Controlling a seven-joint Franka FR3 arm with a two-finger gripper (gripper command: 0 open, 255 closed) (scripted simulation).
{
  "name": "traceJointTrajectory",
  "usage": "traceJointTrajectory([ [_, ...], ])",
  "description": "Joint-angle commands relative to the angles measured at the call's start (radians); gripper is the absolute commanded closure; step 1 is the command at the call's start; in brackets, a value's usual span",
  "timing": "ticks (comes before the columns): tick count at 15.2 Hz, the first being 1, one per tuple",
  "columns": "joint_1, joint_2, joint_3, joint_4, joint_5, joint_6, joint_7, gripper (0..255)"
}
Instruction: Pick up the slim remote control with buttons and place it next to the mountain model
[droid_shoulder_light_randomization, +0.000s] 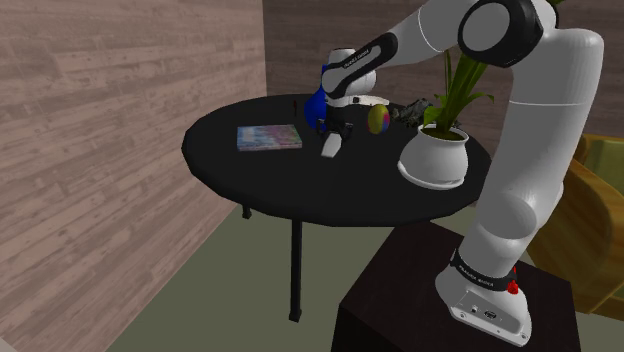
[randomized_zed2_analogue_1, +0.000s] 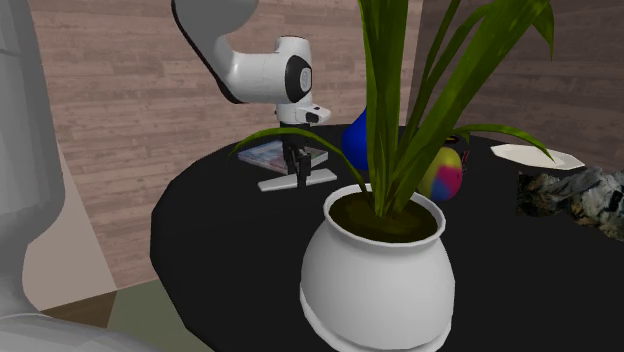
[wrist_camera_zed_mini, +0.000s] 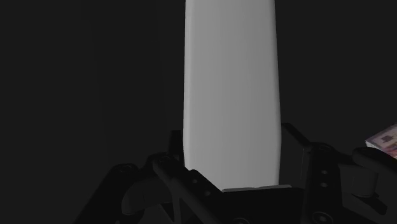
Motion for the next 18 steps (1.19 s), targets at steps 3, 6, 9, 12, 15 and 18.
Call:
traceJointTrajectory([
  [3, 0.0, -0.023, -0.001, 0.03, -0.002, -0.053, 0.001, 255],
  [6, 0.0, -0.038, -0.001, 0.052, -0.003, -0.09, 0.002, 255],
  [9, 0.001, -0.052, -0.001, 0.076, -0.005, -0.128, 0.003, 255],
  [12, 0.001, -0.063, -0.001, 0.102, -0.006, -0.165, 0.003, 255],
  [15, 0.001, -0.073, -0.001, 0.13, -0.007, -0.203, 0.004, 255],
  [18, 0.001, -0.081, -0.001, 0.161, -0.007, -0.242, 0.004, 255],
])
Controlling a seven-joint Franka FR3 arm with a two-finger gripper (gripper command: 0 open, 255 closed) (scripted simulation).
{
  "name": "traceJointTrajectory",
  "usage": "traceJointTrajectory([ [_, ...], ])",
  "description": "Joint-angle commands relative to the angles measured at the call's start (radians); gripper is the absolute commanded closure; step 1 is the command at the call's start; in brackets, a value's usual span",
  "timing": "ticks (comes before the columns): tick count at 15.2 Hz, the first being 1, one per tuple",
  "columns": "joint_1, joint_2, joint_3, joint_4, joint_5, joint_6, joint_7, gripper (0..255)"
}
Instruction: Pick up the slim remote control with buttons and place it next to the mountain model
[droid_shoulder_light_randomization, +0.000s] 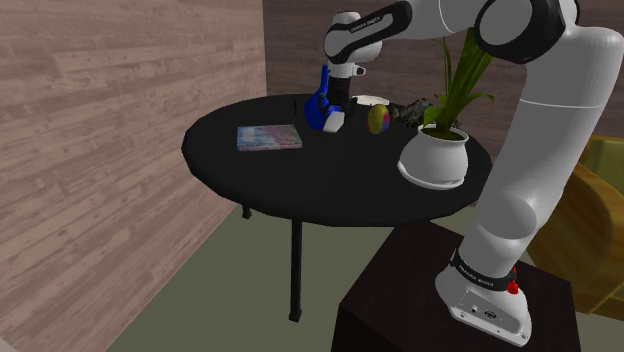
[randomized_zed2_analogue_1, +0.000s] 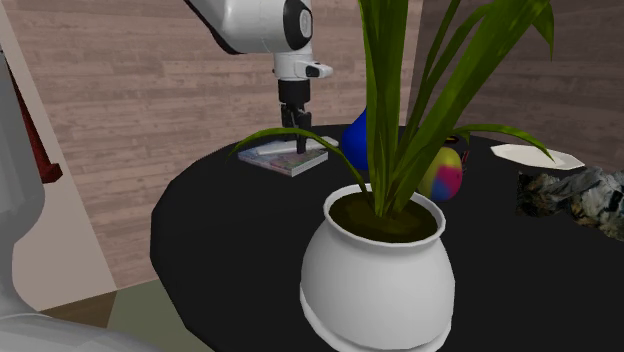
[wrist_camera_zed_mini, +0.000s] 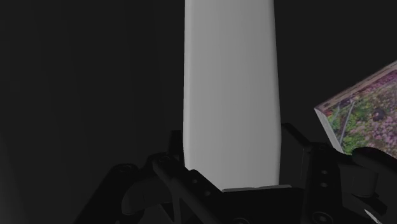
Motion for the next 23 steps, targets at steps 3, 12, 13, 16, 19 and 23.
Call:
traceJointTrajectory([
  [3, 0.0, -0.008, 0.0, 0.044, -0.001, -0.051, 0.001, 255],
  [12, -0.012, -0.023, -0.01, 0.124, -0.001, -0.148, -0.021, 255],
  [13, -0.024, -0.031, -0.02, 0.114, 0.0, -0.146, -0.043, 255],
  [16, -0.06, -0.049, -0.051, 0.092, 0.001, -0.141, -0.111, 255],
  [19, -0.097, -0.058, -0.083, 0.081, 0.002, -0.139, -0.179, 255],
  [23, -0.145, -0.056, -0.127, 0.084, 0.006, -0.14, -0.272, 255],
])
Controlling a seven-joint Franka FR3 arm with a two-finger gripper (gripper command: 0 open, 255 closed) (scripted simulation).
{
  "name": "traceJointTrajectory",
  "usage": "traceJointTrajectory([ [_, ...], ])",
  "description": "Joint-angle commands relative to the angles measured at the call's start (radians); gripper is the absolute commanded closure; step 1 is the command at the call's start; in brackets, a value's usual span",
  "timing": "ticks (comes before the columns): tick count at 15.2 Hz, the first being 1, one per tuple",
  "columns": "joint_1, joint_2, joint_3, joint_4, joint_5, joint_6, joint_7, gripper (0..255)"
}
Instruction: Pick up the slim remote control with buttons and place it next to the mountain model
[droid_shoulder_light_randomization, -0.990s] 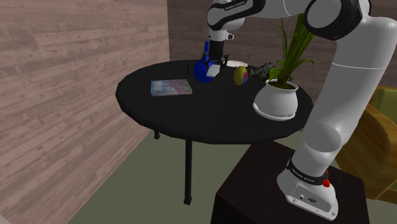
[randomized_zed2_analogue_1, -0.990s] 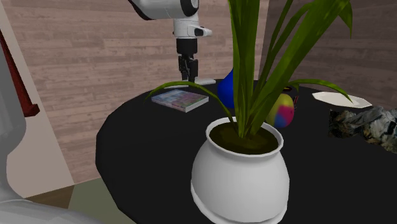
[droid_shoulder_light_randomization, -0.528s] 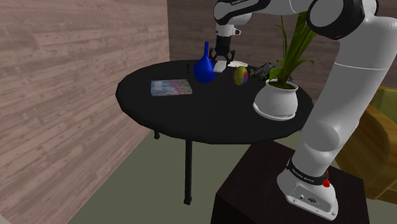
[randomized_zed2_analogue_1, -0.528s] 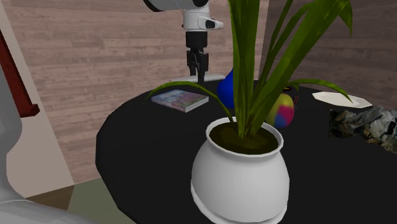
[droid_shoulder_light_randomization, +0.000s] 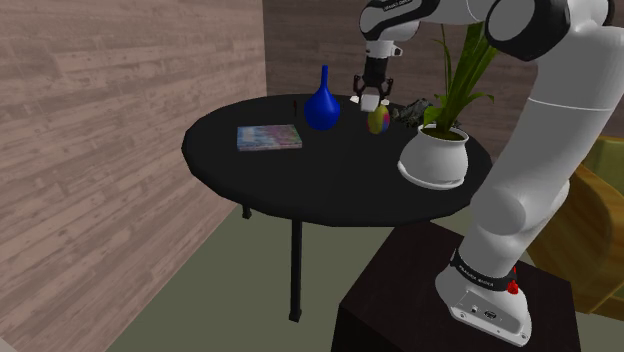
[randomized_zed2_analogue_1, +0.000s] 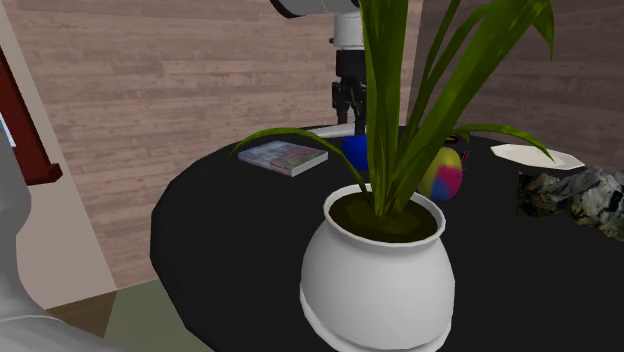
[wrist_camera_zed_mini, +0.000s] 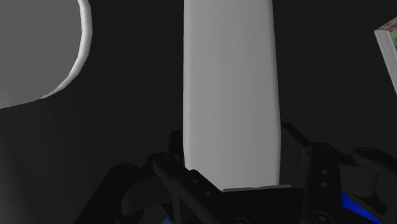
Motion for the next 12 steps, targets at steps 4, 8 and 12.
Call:
traceJointTrajectory([
  [4, -0.063, 0.02, -0.055, 0.027, 0.009, -0.008, -0.121, 255],
  [8, -0.116, 0.054, -0.097, 0.068, 0.023, -0.018, -0.217, 255],
  [12, -0.173, 0.105, -0.135, 0.131, 0.044, -0.034, -0.314, 255],
])
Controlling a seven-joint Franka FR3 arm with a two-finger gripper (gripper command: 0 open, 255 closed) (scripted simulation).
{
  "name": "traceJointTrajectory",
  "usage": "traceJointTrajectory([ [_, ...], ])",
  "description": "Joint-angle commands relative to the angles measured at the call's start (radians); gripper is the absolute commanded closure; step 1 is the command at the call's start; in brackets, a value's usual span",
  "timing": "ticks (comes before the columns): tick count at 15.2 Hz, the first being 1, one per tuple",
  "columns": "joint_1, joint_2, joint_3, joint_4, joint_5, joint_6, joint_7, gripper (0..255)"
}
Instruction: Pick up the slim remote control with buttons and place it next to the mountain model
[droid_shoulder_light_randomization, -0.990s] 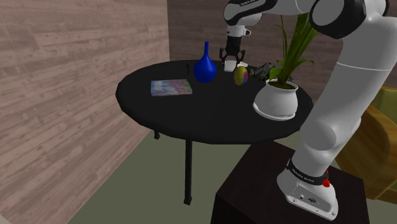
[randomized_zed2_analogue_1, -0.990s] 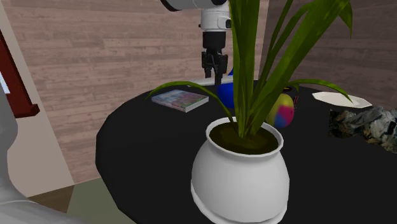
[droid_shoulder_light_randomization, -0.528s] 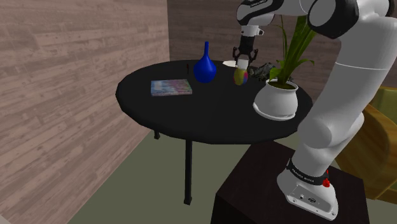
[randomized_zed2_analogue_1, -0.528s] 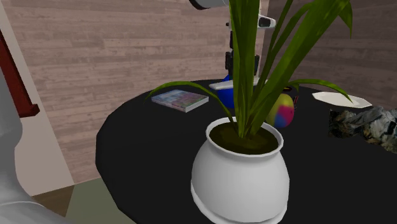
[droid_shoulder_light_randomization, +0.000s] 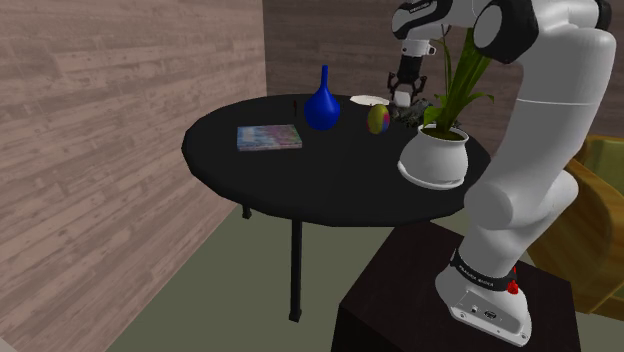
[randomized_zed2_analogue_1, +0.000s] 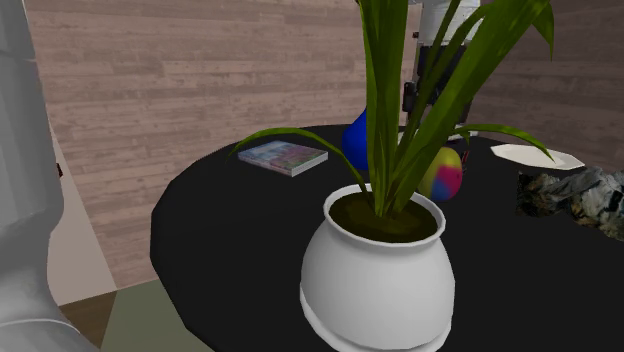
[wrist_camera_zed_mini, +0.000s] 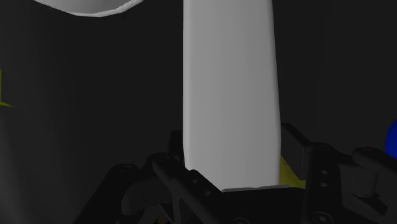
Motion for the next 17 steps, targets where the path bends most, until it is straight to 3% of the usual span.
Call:
traceJointTrajectory([
  [1, -0.027, 0.02, -0.017, 0.016, 0.009, 0.002, -0.046, 255],
  [12, -0.229, 0.259, -0.085, 0.339, 0.111, -0.104, -0.292, 255],
  [17, -0.22, 0.251, -0.083, 0.259, 0.108, -0.032, -0.294, 255],
])
